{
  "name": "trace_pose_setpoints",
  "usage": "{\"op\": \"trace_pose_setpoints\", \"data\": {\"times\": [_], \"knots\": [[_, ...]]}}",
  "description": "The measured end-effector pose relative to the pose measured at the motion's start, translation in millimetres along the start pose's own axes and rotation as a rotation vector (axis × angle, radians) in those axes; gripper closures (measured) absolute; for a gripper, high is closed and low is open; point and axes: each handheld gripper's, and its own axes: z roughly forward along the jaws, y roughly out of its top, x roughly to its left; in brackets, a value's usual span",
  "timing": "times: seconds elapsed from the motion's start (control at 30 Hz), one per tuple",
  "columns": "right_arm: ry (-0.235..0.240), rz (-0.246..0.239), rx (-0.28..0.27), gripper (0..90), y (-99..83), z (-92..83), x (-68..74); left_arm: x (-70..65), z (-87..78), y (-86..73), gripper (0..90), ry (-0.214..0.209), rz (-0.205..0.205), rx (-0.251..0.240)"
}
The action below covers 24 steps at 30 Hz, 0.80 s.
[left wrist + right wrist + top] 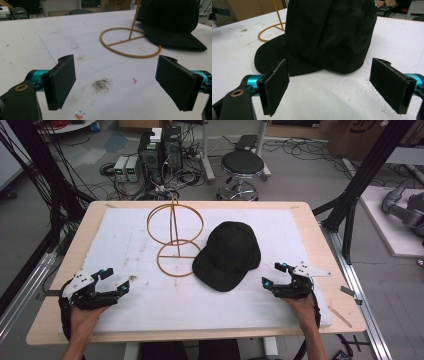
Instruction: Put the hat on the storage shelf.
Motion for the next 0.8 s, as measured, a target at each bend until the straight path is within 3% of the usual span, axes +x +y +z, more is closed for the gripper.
{"op": "trace_pose_setpoints", "data": {"times": [0.8], "knots": [[-0.005, -0.005, 0.007, 16.1, 0.9, 0.3, 1.1, 0.0, 1.1, 0.4, 16.4, -0.004, 0.005, 0.011]]}}
